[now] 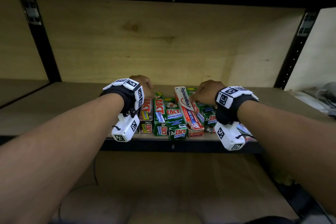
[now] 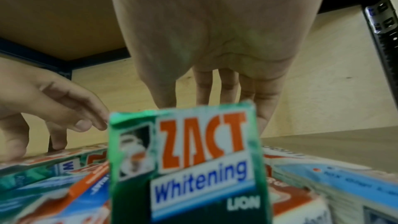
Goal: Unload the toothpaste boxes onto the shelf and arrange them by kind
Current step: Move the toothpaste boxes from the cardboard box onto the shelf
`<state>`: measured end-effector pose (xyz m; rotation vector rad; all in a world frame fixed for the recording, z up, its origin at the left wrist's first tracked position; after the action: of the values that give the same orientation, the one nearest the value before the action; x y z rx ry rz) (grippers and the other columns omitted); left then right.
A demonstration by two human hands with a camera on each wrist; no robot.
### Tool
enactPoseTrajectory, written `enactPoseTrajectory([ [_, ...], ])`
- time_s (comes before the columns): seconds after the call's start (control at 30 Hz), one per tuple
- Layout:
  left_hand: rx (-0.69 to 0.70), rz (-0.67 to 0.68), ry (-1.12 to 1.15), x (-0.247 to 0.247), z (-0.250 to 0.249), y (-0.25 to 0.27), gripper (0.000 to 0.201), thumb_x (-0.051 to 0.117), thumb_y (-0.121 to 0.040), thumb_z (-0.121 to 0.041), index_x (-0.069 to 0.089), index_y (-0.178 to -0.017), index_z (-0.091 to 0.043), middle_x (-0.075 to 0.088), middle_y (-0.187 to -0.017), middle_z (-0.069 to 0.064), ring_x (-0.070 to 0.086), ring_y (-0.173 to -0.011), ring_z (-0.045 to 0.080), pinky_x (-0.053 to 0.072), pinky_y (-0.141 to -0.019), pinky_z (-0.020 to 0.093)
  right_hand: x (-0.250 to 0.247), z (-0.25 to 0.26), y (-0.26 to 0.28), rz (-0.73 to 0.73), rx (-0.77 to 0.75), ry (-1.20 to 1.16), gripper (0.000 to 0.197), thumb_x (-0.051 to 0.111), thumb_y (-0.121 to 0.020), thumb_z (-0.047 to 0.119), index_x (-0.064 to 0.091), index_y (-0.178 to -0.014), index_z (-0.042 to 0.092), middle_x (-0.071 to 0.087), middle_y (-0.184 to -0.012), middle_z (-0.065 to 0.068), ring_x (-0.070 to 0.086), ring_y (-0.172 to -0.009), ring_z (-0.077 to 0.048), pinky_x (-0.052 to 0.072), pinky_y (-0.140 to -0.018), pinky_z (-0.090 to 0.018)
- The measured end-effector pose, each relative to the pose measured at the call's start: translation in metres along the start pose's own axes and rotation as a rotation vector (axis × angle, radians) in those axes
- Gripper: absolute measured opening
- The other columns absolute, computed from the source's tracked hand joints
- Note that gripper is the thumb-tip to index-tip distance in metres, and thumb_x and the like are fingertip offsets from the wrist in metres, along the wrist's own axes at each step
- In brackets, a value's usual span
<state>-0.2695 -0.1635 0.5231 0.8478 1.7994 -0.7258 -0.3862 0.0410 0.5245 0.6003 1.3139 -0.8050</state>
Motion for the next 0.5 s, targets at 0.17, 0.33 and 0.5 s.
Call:
enactPoseTrajectory([
  [0.17, 0.053, 0.005, 0.076, -0.007, -0.014, 0.031, 0.019, 0.072, -0.083, -0.032, 0.071, -0.1, -0.024, 0.067, -0.101, -0.006, 0.062, -0.084, 0.016, 0.053, -0.075, 0.026, -0.009, -0.005, 0.026, -0.007, 0.006, 0.027, 0.051, 0.055, -0.089, 0.052, 0.071, -0.112, 0.01, 0.07, -0.112, -0.009, 0.066, -0.1, -0.027, 0.055, -0.086, -0.035],
  [0.33, 0.12, -0.013, 0.118, -0.01, -0.029, 0.077, 0.015, 0.068, -0.086, -0.03, 0.073, -0.097, -0.02, 0.069, -0.096, -0.006, 0.062, -0.077, 0.013, 0.054, -0.071, 0.027, -0.017, -0.012, 0.06, -0.045, 0.023, -0.013, 0.051, 0.057, -0.089, 0.05, 0.071, -0.108, 0.004, 0.072, -0.103, -0.012, 0.07, -0.09, -0.027, 0.057, -0.082, -0.038],
  [0.5, 0.153, -0.005, 0.152, 0.003, -0.041, 0.127, 0.018, 0.067, -0.087, -0.035, 0.073, -0.097, -0.021, 0.069, -0.1, -0.004, 0.065, -0.081, 0.017, 0.057, -0.07, 0.029, -0.012, -0.016, 0.098, -0.061, 0.025, 0.021, 0.045, 0.061, -0.088, 0.048, 0.073, -0.104, 0.008, 0.073, -0.101, -0.01, 0.062, -0.075, -0.021, 0.056, -0.079, -0.032],
])
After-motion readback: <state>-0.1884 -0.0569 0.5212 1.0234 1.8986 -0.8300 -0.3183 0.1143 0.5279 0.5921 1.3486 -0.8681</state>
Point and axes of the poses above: each hand's wrist, its own y-axis away from the middle knuckle, its own x-axis out of the palm, z = x × y, the point moved 8 cm from there along -y, towards the middle knuckle
